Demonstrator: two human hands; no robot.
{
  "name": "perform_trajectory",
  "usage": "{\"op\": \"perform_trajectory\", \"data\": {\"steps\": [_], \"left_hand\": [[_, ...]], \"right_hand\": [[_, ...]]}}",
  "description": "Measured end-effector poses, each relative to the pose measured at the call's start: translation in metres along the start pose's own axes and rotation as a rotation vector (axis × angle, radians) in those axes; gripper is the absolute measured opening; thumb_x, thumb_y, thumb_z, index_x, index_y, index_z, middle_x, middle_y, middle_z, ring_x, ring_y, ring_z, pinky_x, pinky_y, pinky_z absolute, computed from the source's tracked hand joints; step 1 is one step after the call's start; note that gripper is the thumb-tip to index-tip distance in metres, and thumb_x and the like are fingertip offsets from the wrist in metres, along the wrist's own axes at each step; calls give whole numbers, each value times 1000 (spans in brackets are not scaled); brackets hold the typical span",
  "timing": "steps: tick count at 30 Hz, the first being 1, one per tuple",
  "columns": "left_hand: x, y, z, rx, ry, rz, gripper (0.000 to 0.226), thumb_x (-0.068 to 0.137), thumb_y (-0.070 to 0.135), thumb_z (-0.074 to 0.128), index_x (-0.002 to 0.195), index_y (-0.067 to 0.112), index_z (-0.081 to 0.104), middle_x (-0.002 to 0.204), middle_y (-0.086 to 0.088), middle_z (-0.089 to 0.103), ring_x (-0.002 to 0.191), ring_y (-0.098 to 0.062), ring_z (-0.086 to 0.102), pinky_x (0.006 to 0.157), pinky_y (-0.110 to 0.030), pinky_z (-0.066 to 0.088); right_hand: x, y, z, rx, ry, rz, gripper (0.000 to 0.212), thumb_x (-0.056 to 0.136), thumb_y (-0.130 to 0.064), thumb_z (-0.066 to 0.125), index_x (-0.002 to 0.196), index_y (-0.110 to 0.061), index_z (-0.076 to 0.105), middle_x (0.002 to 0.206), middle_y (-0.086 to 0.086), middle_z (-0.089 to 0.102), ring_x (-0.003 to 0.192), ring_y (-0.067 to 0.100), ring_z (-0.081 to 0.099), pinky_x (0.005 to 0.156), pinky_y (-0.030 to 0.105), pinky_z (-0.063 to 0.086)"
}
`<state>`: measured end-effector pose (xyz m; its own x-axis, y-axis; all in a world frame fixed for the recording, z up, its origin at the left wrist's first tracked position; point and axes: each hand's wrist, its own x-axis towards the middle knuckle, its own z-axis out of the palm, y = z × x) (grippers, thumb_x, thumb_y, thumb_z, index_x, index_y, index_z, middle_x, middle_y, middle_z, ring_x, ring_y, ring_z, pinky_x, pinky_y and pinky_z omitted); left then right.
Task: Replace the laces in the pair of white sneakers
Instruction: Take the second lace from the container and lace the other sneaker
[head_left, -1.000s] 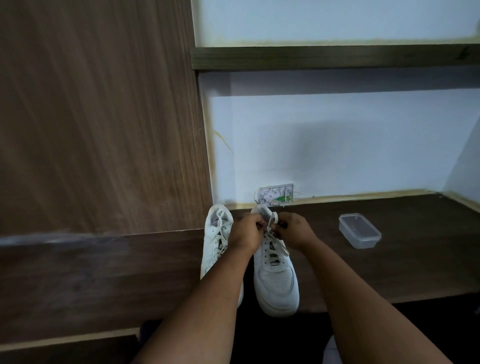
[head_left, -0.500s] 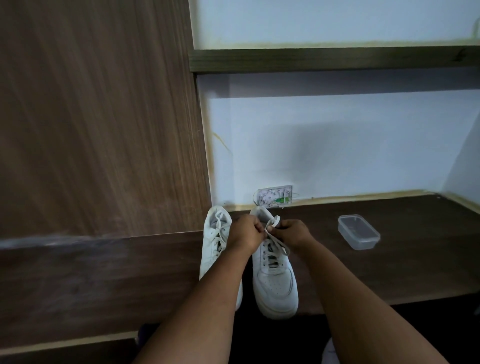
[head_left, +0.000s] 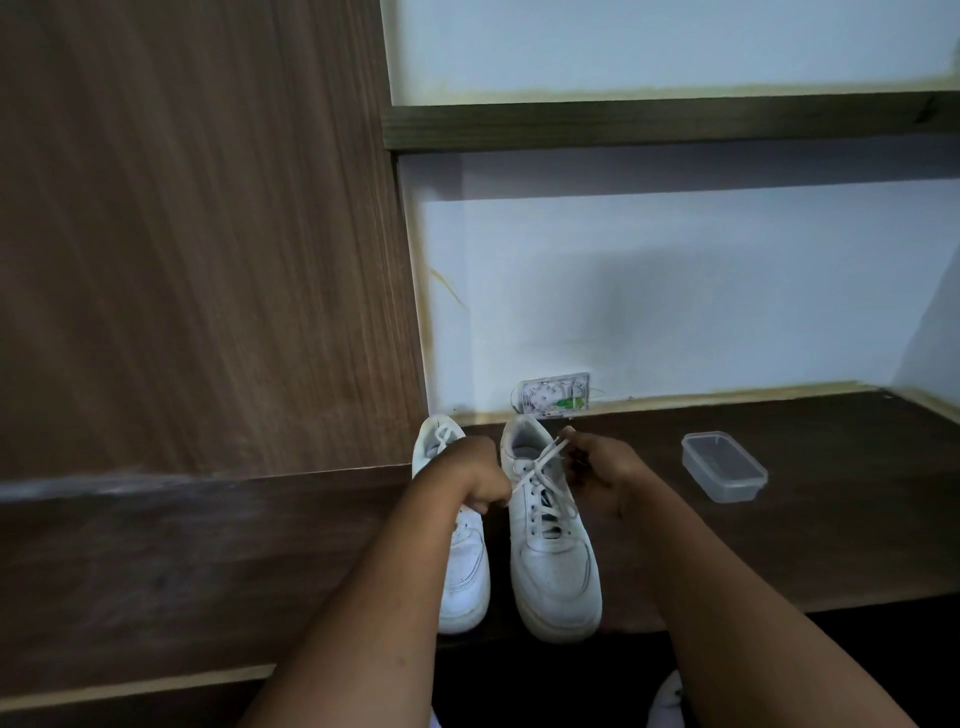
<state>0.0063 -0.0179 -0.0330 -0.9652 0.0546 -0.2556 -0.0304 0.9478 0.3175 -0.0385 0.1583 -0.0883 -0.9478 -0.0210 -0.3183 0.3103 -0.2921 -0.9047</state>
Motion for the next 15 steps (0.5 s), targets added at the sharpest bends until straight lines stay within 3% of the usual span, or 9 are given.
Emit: {"op": "perform_trajectory", "data": {"steps": [3, 5, 7, 10, 15], "left_hand": [[2, -8, 1, -77, -44, -49, 16, 83, 12, 68, 71, 12, 58, 68, -2, 60, 59, -16, 57, 70, -32, 56], [0, -9, 4, -77, -76, -41, 17, 85, 11, 67, 71, 12, 57, 68, -1, 59, 57, -14, 57, 62, -26, 53], [-3, -8, 7, -88, -116, -30, 19, 85, 11, 68, 69, 10, 57, 64, -3, 57, 53, -13, 55, 53, -22, 49], [-4, -7, 11, -135, -149, -34, 19, 85, 10, 69, 70, 6, 58, 64, -8, 56, 52, -16, 56, 52, -23, 50], [-3, -2, 16, -172, -129, -46, 22, 86, 21, 71, 76, 5, 58, 68, -9, 56, 50, -16, 52, 47, -23, 45]], "right_hand": [[2, 4, -3, -69, -58, -48, 23, 81, -28, 72, 84, -5, 71, 85, 19, 56, 79, 28, 50, 78, 42, 42], [-6, 1, 2, -61, -98, -79, 16, 89, -16, 64, 91, -2, 71, 91, 22, 59, 81, 28, 53, 80, 41, 44], [-8, -1, 4, -113, -115, -140, 13, 93, -3, 56, 91, 0, 68, 89, 21, 59, 73, 22, 55, 72, 32, 46], [-10, -1, 5, -261, -69, -239, 13, 89, 8, 57, 99, 2, 63, 84, 12, 63, 63, 11, 58, 50, 14, 45], [-5, 3, 7, -300, 9, -270, 23, 91, -7, 62, 111, -2, 53, 98, 12, 64, 67, 12, 57, 47, 17, 44]]}}
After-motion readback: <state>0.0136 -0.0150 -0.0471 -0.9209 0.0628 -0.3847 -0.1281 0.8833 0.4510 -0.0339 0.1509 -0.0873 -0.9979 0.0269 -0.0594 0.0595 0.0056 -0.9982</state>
